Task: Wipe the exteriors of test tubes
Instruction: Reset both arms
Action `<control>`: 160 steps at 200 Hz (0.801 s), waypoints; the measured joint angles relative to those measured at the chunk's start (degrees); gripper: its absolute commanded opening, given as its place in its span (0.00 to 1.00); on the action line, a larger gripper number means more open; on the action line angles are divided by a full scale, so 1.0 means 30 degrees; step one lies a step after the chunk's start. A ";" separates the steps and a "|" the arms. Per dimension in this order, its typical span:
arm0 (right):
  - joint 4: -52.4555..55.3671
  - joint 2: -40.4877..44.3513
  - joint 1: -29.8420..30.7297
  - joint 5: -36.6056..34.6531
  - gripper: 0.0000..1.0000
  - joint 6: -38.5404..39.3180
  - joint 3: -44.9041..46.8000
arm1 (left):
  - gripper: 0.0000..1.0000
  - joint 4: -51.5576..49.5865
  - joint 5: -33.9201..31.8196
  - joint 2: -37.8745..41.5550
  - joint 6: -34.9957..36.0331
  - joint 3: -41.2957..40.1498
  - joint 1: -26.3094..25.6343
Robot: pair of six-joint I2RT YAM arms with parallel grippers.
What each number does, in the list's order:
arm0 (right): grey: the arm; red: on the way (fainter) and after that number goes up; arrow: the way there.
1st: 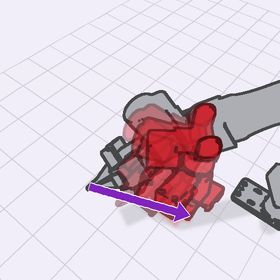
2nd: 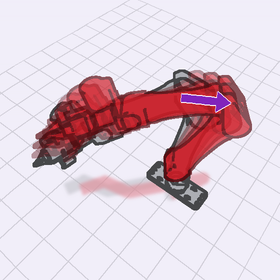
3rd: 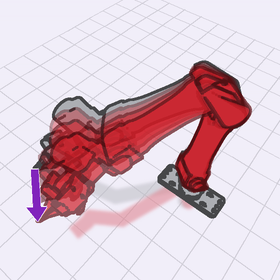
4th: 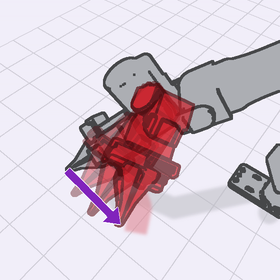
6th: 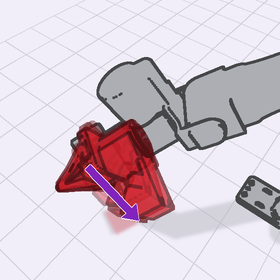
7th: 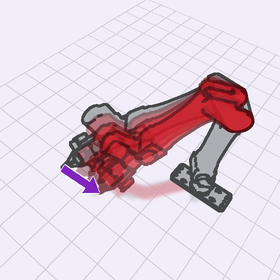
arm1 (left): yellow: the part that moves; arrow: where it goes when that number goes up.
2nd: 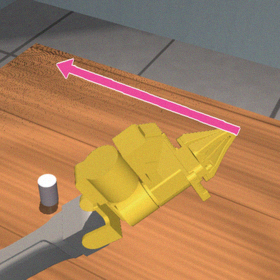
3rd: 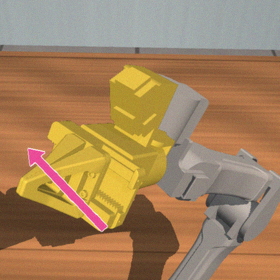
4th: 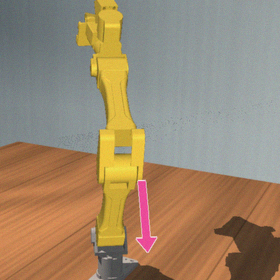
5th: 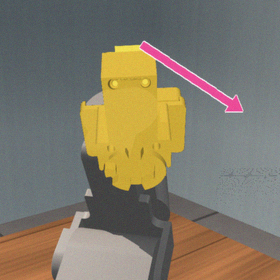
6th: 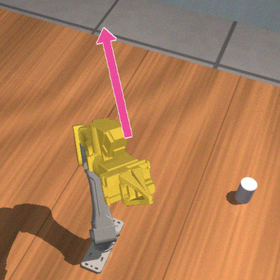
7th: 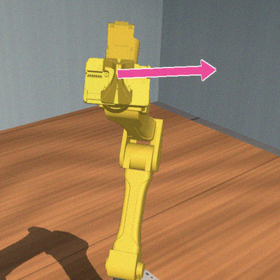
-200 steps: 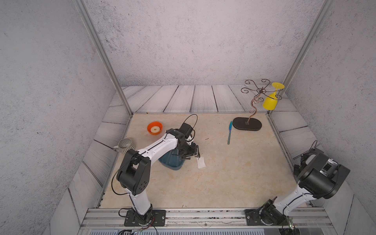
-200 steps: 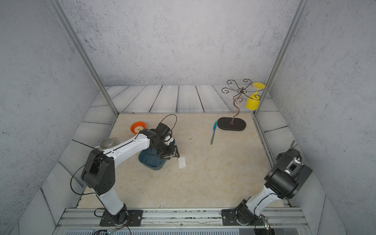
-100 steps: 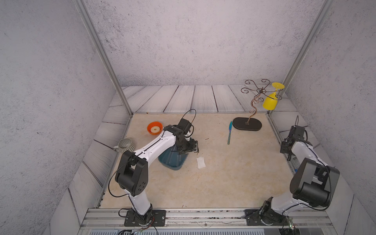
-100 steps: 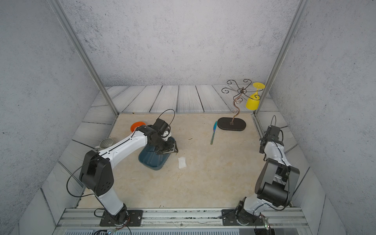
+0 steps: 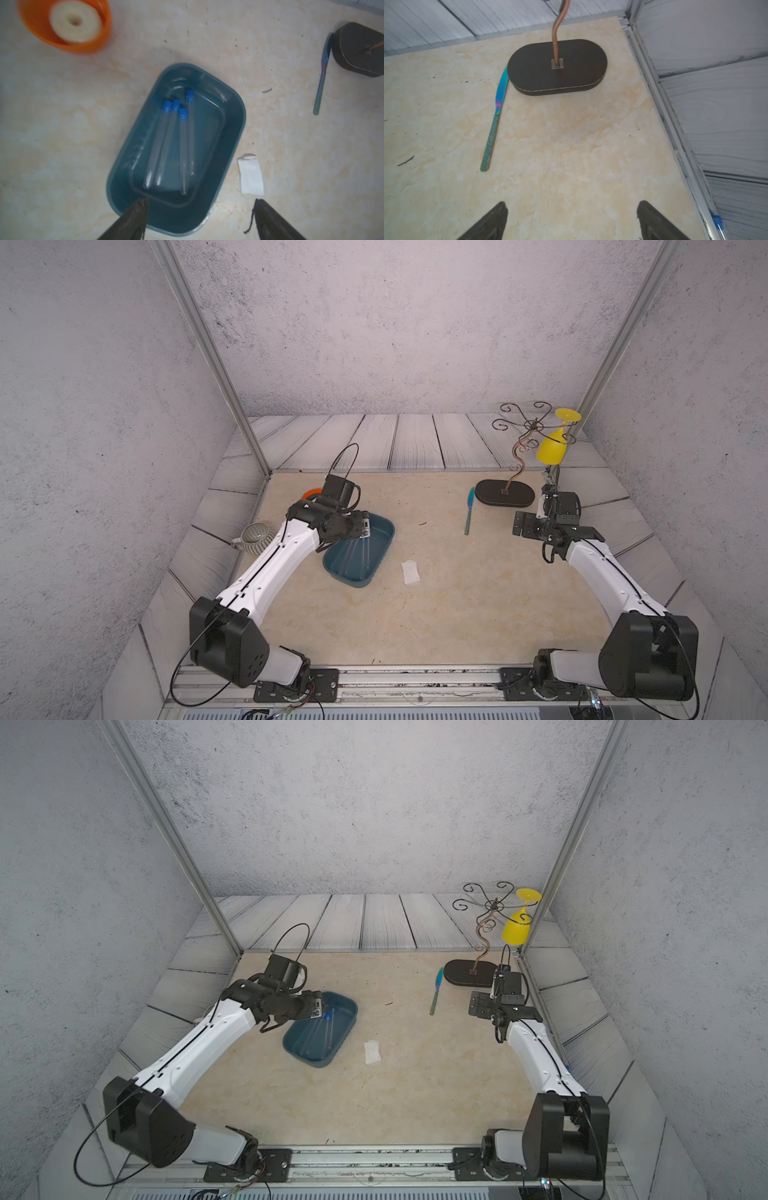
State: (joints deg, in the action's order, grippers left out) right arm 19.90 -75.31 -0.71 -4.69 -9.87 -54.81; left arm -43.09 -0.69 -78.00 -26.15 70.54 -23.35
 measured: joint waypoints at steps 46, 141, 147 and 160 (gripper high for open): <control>-0.4415 -0.0874 0.0474 0.0313 0.99 0.0729 0.2484 | 0.93 0.7708 -0.6324 0.3628 0.4255 -0.9646 0.0903; -1.3486 -0.4510 0.0474 -0.0707 0.99 0.1872 0.5712 | 0.97 2.2476 -0.4991 -0.0787 0.9209 -1.3857 0.4430; -1.4345 -0.4408 0.0474 -0.0765 0.99 0.1872 0.6295 | 0.97 2.3299 -0.4561 -0.0962 0.9551 -1.3974 0.4503; -1.5948 -0.4226 0.0474 -0.0794 0.99 0.1894 0.7694 | 0.97 2.5675 -0.3840 -0.1341 0.9719 -1.4673 0.4940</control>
State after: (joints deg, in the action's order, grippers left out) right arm -27.94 -87.99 0.71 -7.07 -4.19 -31.73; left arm 33.93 -12.21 -82.02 3.01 26.52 -8.54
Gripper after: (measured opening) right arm 0.989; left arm 0.969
